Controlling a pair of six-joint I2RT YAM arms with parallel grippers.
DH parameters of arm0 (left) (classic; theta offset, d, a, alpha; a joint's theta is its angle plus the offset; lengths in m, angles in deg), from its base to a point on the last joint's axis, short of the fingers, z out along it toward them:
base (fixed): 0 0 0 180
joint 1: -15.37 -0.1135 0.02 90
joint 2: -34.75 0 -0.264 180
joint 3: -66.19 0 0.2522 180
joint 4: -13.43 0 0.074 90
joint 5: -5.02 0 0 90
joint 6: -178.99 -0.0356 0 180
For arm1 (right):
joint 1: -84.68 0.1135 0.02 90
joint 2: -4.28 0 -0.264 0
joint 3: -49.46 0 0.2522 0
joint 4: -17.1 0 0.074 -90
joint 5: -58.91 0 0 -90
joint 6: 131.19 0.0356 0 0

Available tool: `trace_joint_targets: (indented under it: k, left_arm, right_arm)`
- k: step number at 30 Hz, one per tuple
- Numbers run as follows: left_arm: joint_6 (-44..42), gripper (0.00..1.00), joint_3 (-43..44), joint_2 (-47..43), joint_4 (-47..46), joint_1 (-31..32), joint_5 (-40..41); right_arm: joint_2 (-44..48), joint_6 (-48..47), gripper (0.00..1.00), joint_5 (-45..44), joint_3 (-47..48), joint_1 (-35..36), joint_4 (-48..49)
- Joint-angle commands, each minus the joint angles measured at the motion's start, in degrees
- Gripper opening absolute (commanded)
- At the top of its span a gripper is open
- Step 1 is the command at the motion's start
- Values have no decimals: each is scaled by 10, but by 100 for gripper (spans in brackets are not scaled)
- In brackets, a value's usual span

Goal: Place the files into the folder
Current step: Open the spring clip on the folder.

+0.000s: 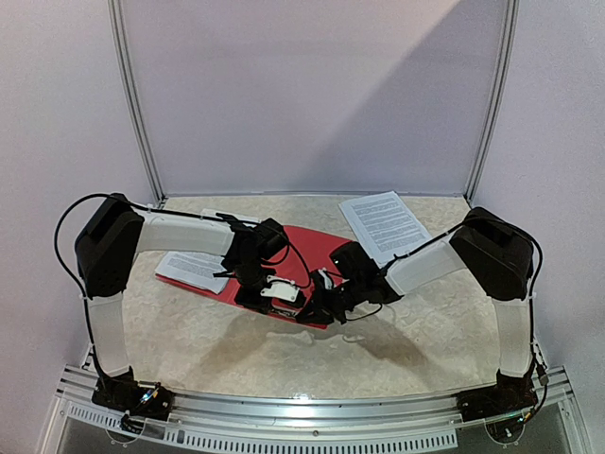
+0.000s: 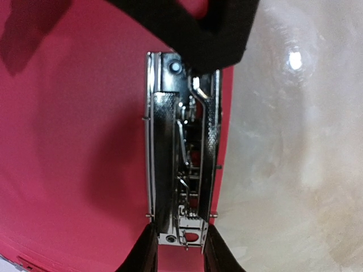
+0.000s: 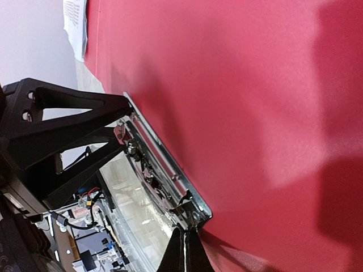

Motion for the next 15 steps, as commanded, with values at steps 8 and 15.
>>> trace_joint_targets:
  k: [8,15]
  left_arm:
    - [-41,14,-45,38,23,18,-8]
    - [-45,14,-51,36,21,21,-6]
  right_arm:
    - [-44,-51,1,-112,23,-17,-122]
    - [-6,-62,1,-89,64,-17,-140]
